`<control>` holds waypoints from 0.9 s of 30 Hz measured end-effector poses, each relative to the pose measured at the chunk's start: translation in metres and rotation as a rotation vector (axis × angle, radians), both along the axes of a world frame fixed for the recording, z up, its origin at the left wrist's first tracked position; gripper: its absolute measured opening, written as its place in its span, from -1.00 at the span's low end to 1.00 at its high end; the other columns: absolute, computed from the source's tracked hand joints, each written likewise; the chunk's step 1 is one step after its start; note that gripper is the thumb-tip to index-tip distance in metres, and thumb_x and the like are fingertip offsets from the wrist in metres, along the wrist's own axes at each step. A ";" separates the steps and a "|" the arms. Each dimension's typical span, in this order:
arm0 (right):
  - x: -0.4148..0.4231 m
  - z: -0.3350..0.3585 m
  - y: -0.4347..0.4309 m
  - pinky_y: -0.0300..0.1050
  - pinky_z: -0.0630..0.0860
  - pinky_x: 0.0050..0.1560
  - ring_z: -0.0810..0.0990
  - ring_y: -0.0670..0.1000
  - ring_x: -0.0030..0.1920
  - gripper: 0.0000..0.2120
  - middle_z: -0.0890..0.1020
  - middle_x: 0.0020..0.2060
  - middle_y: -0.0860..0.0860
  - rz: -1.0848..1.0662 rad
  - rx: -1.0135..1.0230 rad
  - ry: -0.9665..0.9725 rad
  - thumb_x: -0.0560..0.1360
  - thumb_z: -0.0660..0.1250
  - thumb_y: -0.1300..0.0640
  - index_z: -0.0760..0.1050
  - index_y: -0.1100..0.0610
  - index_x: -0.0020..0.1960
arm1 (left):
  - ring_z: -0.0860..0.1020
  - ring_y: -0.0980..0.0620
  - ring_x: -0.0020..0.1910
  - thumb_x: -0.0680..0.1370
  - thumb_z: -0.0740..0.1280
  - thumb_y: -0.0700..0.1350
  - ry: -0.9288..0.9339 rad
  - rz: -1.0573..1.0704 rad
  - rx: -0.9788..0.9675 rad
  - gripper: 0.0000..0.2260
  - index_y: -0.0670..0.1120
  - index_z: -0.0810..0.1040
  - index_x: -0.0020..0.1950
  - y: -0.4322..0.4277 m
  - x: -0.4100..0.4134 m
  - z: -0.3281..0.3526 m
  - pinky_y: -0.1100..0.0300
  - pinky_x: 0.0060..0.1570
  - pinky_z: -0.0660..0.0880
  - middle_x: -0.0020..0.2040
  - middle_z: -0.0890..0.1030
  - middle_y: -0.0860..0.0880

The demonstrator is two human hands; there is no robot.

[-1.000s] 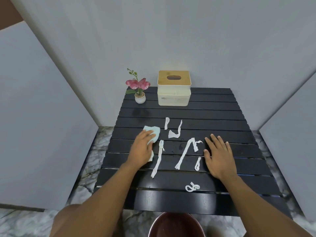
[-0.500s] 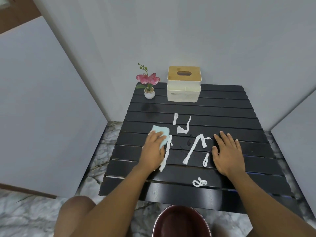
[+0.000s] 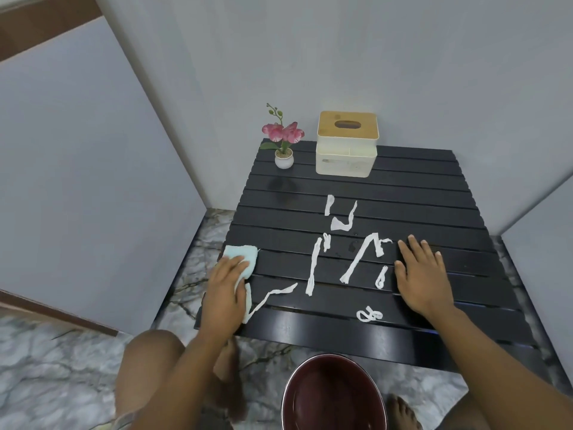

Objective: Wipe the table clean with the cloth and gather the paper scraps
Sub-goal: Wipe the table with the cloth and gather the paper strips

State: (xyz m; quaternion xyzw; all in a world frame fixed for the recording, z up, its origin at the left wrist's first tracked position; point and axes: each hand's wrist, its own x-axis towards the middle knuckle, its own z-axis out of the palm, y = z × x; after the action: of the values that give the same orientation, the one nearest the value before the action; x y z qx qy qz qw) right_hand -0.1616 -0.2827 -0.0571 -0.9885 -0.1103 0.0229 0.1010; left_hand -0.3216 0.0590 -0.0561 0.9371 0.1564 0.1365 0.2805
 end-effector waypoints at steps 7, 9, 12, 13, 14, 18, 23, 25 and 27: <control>-0.027 -0.005 0.007 0.13 -0.01 0.49 0.08 0.13 0.52 -0.39 0.19 0.51 0.09 -0.058 0.014 -0.033 0.51 -0.18 -0.06 0.20 0.14 0.49 | 0.33 -0.22 0.36 0.48 0.30 -0.33 0.014 0.144 0.018 -0.68 -0.24 0.53 0.23 -0.086 0.030 -0.001 -0.01 0.45 0.16 0.29 0.50 -0.17; -0.027 -0.005 0.006 0.12 -0.01 0.50 0.08 0.11 0.52 -0.40 0.19 0.51 0.07 -0.064 0.024 -0.037 0.52 -0.16 -0.05 0.20 0.13 0.49 | 0.32 -0.22 0.37 0.46 0.29 -0.37 0.007 0.066 -0.023 -0.65 -0.25 0.53 0.24 -0.107 0.047 0.004 0.04 0.47 0.10 0.30 0.49 -0.18; -0.027 -0.003 0.005 0.09 -0.03 0.51 0.07 0.08 0.52 -0.42 0.19 0.51 0.06 -0.064 0.044 -0.035 0.52 -0.12 -0.05 0.21 0.11 0.49 | 0.33 -0.14 0.35 0.49 0.20 -0.40 -0.036 0.016 -0.136 -0.65 -0.24 0.52 0.24 -0.111 0.061 0.014 0.02 0.44 0.20 0.30 0.46 -0.13; -0.027 -0.003 0.006 0.08 -0.03 0.51 0.07 0.08 0.52 -0.43 0.19 0.51 0.05 -0.063 0.047 -0.036 0.53 -0.12 -0.04 0.22 0.11 0.49 | 0.34 -0.12 0.34 0.49 0.19 -0.41 -0.047 0.031 -0.147 -0.65 -0.24 0.53 0.23 -0.104 0.059 0.016 0.01 0.41 0.25 0.30 0.46 -0.13; -0.027 -0.002 0.006 0.07 -0.04 0.51 0.07 0.07 0.52 -0.44 0.19 0.51 0.05 -0.063 0.050 -0.037 0.54 -0.10 -0.03 0.22 0.11 0.49 | 0.34 -0.13 0.34 0.49 0.20 -0.40 -0.054 0.048 -0.126 -0.66 -0.24 0.53 0.23 -0.095 0.054 0.017 0.00 0.40 0.26 0.31 0.45 -0.14; -0.027 -0.002 0.007 0.07 -0.03 0.51 0.08 0.07 0.52 -0.48 0.21 0.51 0.05 -0.076 0.058 -0.047 0.55 -0.05 -0.01 0.24 0.11 0.48 | 0.29 -0.18 0.38 0.56 0.19 -0.28 -0.032 0.194 0.011 -0.71 -0.21 0.48 0.27 -0.065 0.015 0.003 -0.11 0.37 0.30 0.35 0.41 -0.16; -0.028 -0.003 0.008 0.07 -0.03 0.51 0.10 0.08 0.52 -0.43 0.23 0.50 0.05 -0.080 0.060 -0.049 0.52 -0.09 -0.03 0.25 0.12 0.47 | 0.27 -0.19 0.40 0.52 0.23 -0.27 -0.017 0.095 0.039 -0.68 -0.21 0.49 0.27 -0.091 0.023 -0.008 -0.06 0.41 0.25 0.32 0.43 -0.15; -0.026 -0.004 0.007 0.06 -0.05 0.51 0.10 0.07 0.52 -0.50 0.22 0.50 0.04 -0.081 0.088 -0.039 0.56 -0.02 0.01 0.25 0.12 0.47 | 0.30 -0.17 0.38 0.50 0.22 -0.29 -0.024 -0.033 0.004 -0.67 -0.20 0.51 0.26 -0.090 0.041 -0.006 -0.04 0.41 0.24 0.32 0.44 -0.14; -0.022 -0.002 0.006 0.08 -0.01 0.51 0.14 0.07 0.51 -0.55 0.27 0.48 0.05 -0.111 0.192 -0.037 0.57 0.13 0.11 0.28 0.13 0.45 | 0.33 -0.16 0.35 0.49 0.18 -0.32 -0.029 -0.148 -0.043 -0.65 -0.21 0.52 0.25 -0.077 0.061 -0.003 0.01 0.40 0.24 0.32 0.44 -0.16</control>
State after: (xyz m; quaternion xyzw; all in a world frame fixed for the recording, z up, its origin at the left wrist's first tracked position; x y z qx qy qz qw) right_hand -0.1838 -0.2767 -0.0588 -0.9791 -0.0591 -0.0115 0.1942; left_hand -0.2602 -0.0182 -0.0587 0.9378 0.0856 0.1256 0.3120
